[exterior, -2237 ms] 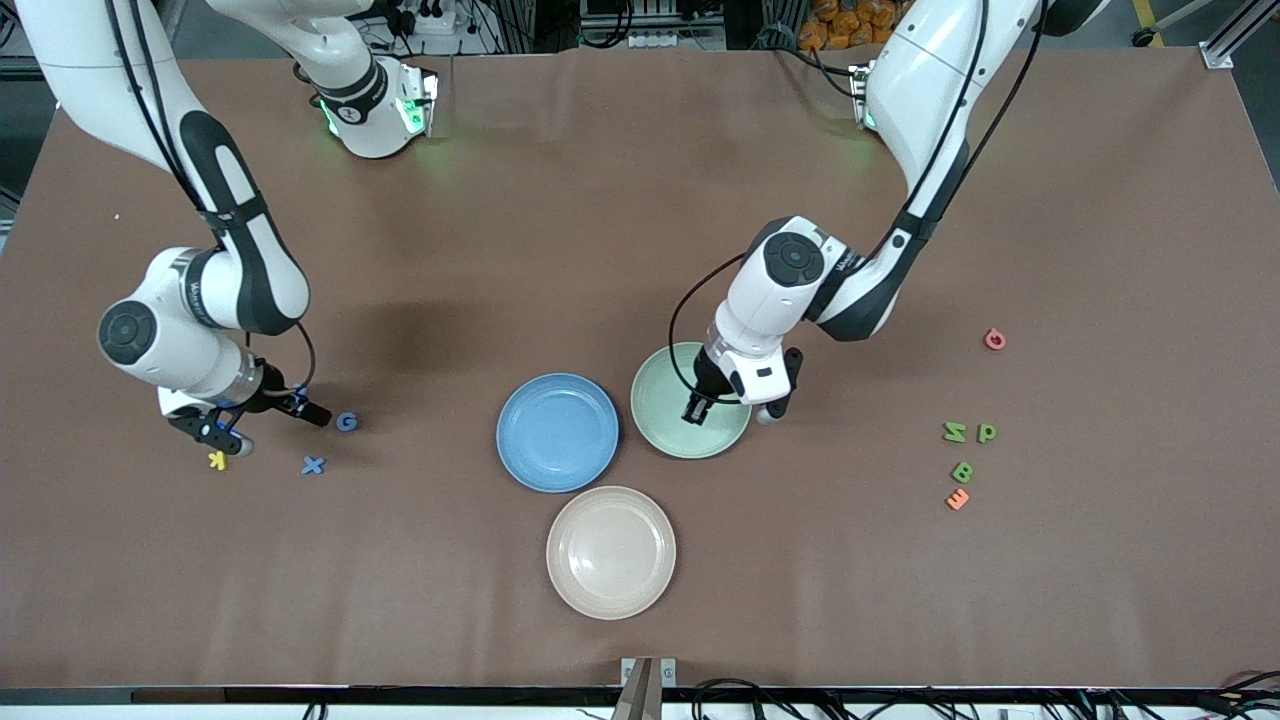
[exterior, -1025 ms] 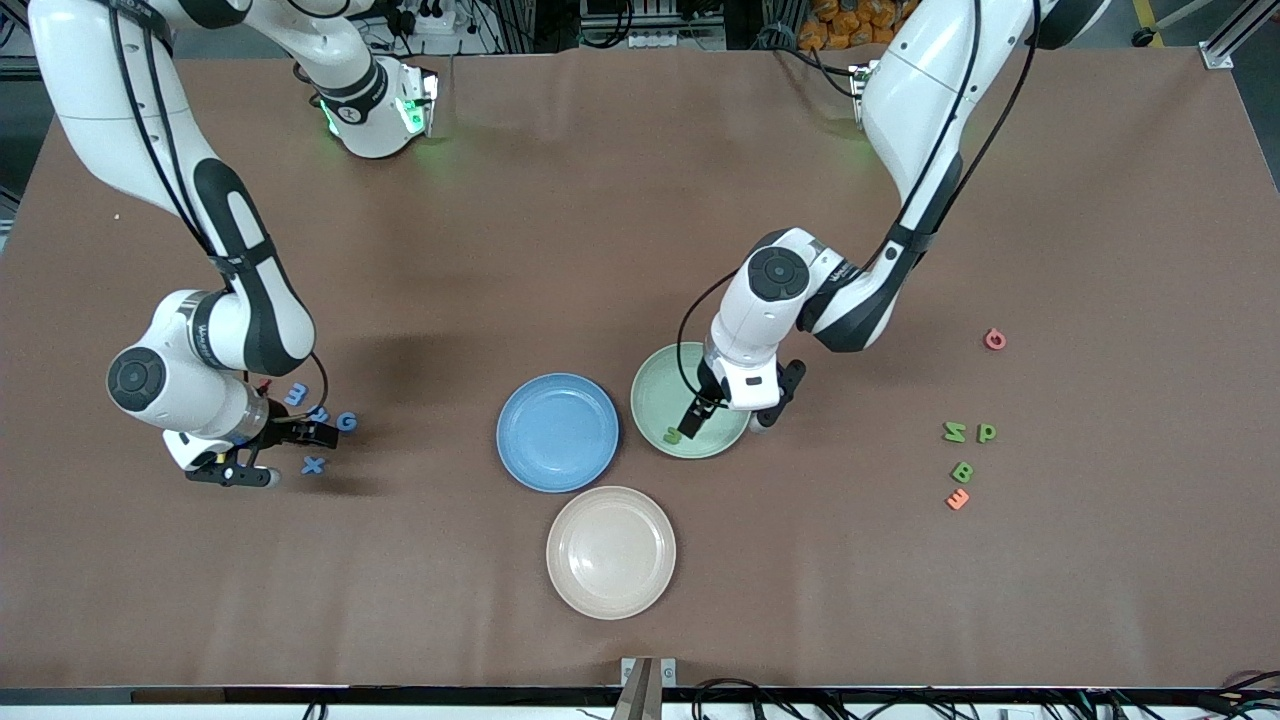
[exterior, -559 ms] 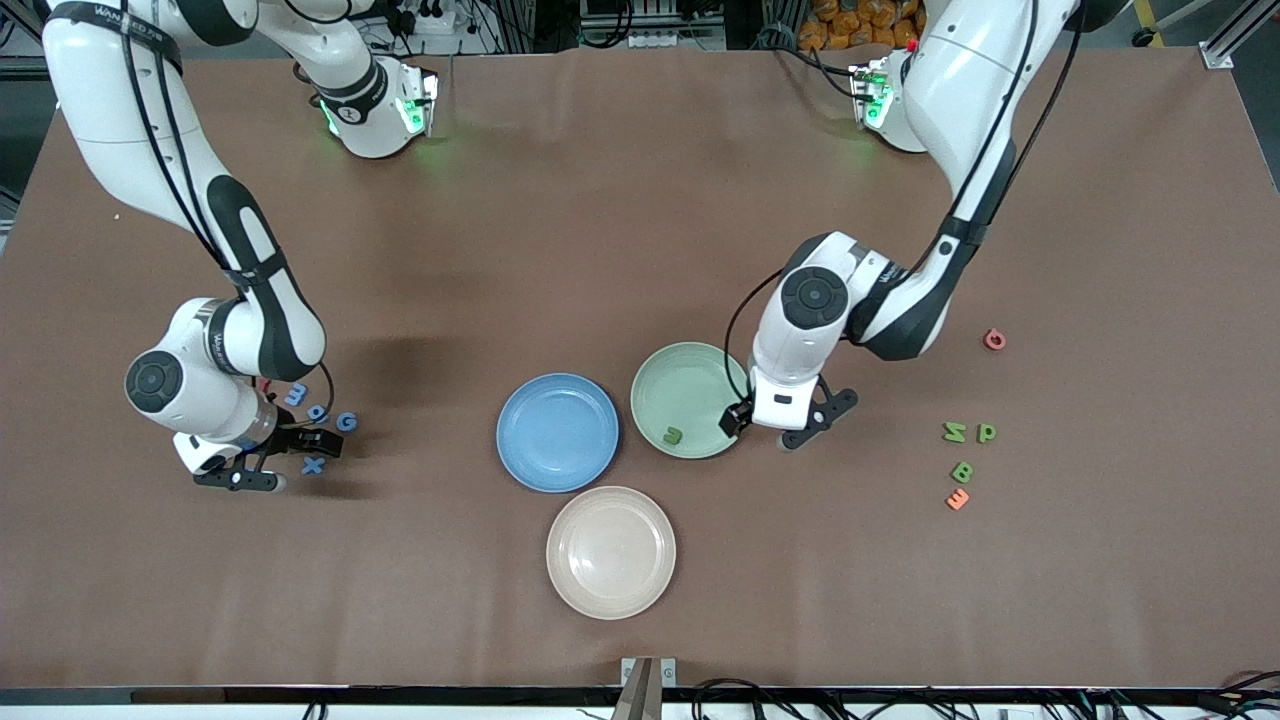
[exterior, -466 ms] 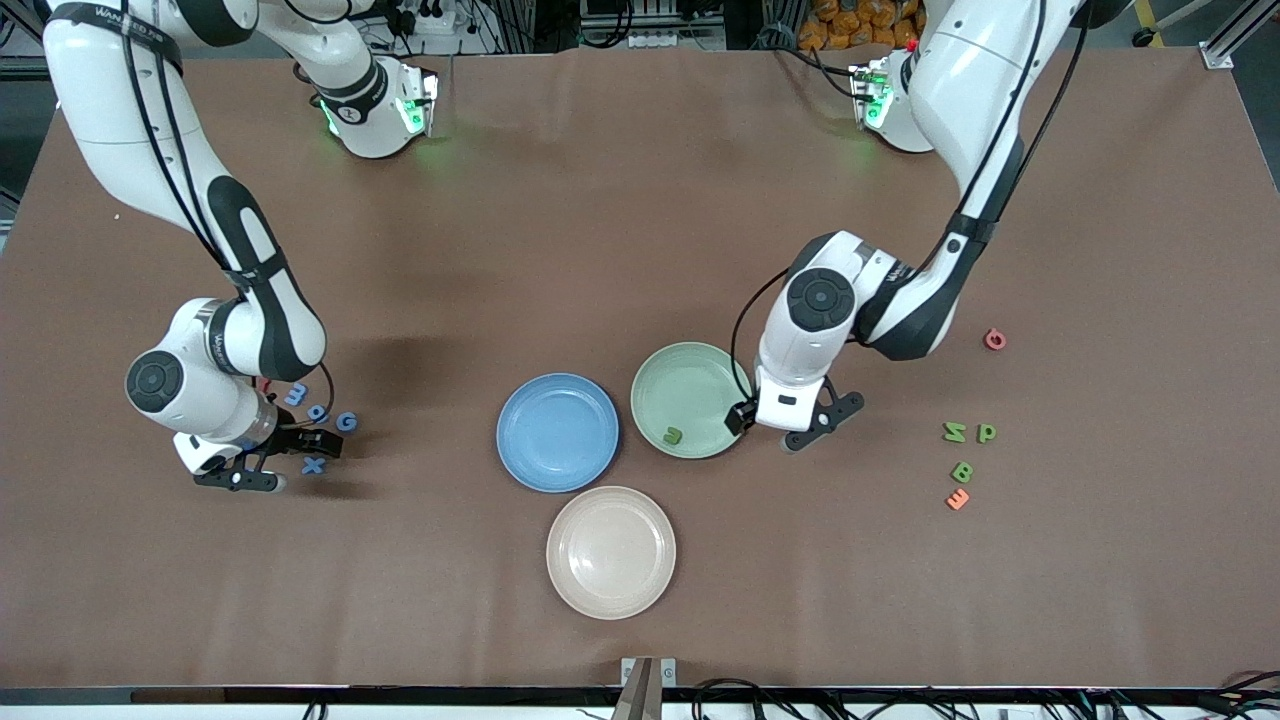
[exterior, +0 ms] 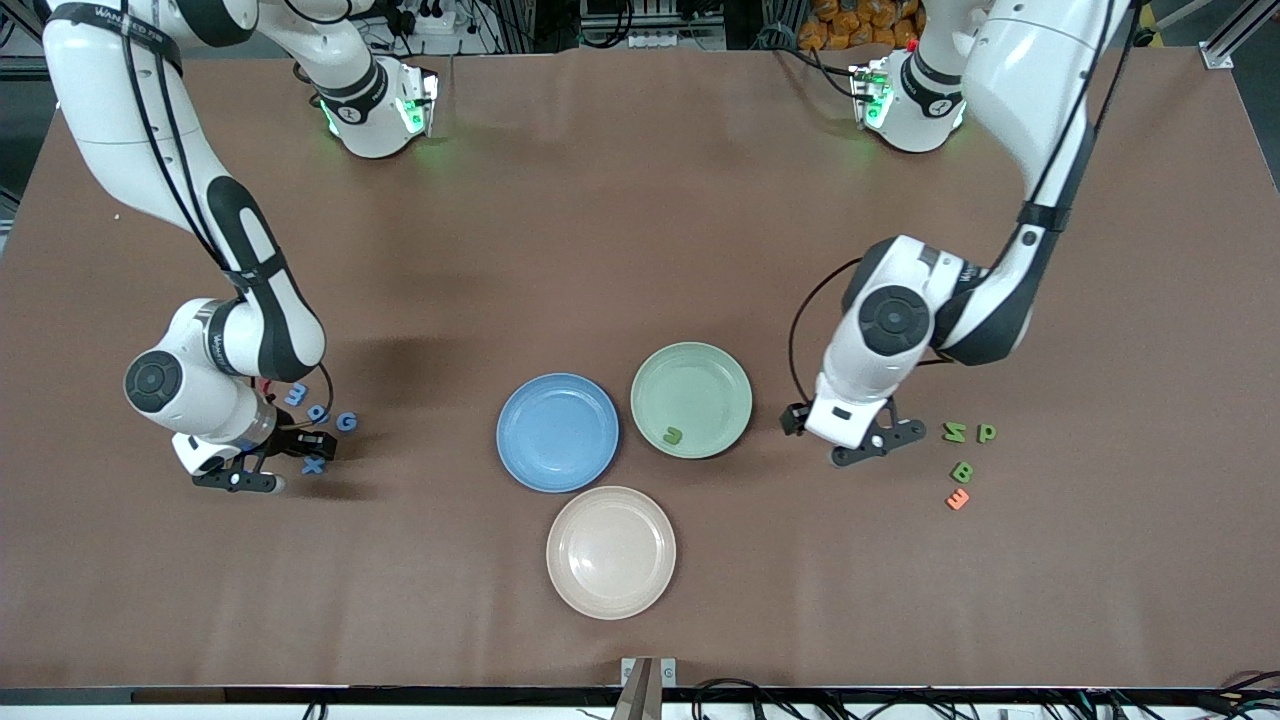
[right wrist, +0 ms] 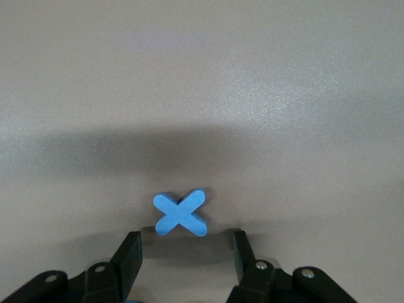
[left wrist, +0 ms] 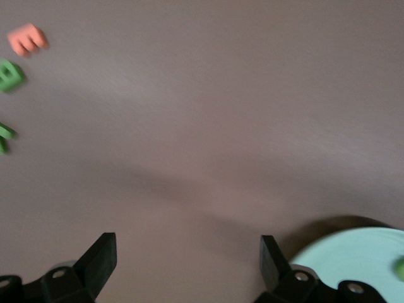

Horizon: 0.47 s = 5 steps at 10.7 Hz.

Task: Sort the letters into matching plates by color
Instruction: 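Grasp the blue X with the right gripper while the left gripper returns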

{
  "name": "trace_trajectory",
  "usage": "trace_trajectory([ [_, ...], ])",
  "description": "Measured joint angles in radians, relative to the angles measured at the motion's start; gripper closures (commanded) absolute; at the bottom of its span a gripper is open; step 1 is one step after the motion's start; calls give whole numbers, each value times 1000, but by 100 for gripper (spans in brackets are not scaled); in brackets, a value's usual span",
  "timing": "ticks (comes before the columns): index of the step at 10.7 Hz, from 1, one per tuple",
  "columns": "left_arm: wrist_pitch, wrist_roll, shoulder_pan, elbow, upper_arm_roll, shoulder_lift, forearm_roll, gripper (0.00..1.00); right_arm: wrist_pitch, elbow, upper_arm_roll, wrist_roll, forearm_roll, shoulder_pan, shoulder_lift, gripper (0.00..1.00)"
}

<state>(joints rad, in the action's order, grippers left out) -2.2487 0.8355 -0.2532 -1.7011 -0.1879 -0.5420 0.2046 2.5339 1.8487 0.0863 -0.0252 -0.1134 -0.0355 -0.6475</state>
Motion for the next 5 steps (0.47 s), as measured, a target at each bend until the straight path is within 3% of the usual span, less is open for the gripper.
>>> trace_trajectory([
  [5, 63, -265, 125, -14, 0, 14, 0, 0, 19, -3, 0, 1, -1, 1, -9, 36],
])
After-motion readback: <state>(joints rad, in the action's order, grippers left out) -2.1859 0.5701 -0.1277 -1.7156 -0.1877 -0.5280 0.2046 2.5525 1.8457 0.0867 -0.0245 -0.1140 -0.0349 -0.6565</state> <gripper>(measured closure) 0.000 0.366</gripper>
